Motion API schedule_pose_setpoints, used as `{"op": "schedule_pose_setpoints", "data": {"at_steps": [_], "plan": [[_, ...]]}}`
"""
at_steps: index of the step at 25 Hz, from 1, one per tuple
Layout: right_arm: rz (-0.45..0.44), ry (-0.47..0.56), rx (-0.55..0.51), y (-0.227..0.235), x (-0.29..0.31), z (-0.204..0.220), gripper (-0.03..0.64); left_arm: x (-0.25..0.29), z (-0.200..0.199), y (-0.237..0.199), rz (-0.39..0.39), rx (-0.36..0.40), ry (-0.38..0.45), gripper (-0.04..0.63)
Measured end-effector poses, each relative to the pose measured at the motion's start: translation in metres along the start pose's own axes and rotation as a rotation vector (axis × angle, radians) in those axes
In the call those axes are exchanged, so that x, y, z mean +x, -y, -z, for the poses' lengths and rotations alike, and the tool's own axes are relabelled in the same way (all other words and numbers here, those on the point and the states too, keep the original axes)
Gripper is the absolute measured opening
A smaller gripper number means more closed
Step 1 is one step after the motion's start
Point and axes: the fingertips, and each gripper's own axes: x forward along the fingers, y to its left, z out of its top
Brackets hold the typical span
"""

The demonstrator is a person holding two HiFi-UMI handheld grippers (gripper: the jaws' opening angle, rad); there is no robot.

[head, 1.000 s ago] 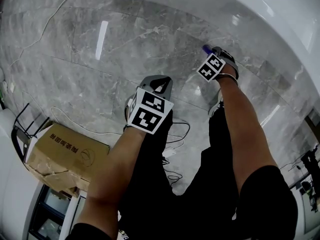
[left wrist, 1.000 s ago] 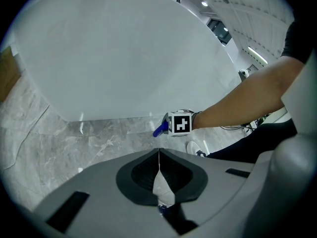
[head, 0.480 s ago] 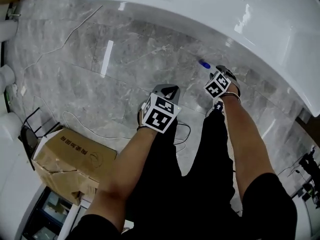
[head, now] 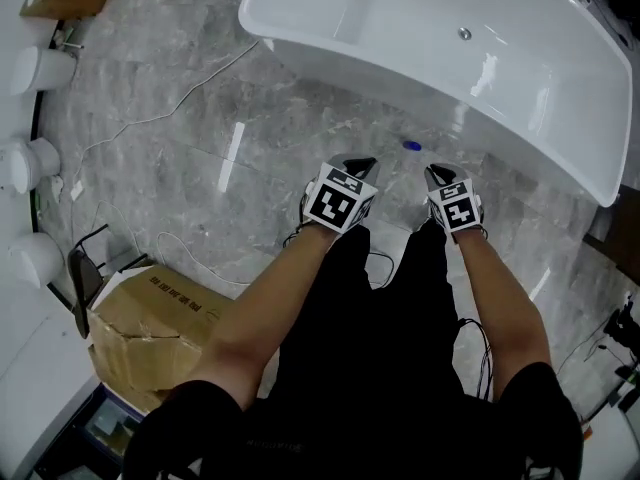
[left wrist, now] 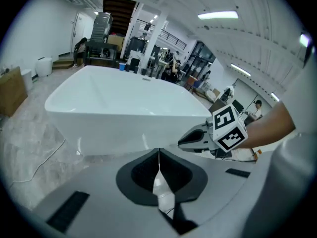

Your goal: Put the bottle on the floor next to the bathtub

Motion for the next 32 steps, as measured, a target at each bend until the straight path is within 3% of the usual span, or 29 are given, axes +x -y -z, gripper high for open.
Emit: {"op": "schedule_pose_setpoints", "data": {"at_steps": [3, 7, 13, 16, 21, 25, 32], "plan": [[-0.027, 0.139, 0.102, -0.029, -0.068, -0.031, 0.044, -0.04, -0.024, 0.027, 0.066, 0.031, 0.063, 0.017], [-0.081, 0.325, 0.208, -0.055, -0.153, -0.068, 0.037, -0.088, -0.041, 0.061, 0.096, 0.122, 0.106, 0.017], [-0.098, 0.563, 0.374, -0.055, -0.272, -0.068, 0.038, -0.145, -0.037, 0.127, 0.094, 0.192, 0.171, 0.017], [-0.1, 0.684, 0.376, -0.046, -0.331, -0.055, 0.038, -0.16, -0.042, 0.168, 0.087, 0.167, 0.233, 0.017], [-0.274, 0.884, 0.464, -0.042, -0.417, -0.027, 0.038, -0.175, -0.058, 0.24, 0.093, 0.113, 0.357, 0.017], [-0.315, 0.9, 0.449, -0.04, -0.45, 0.004, 0.037, -0.189, -0.064, 0.289, 0.089, 0.141, 0.419, 0.017], [-0.354, 0.906, 0.476, -0.05, -0.473, 0.06, 0.036, -0.194, -0.034, 0.337, 0.036, 0.146, 0.433, 0.017]]}}
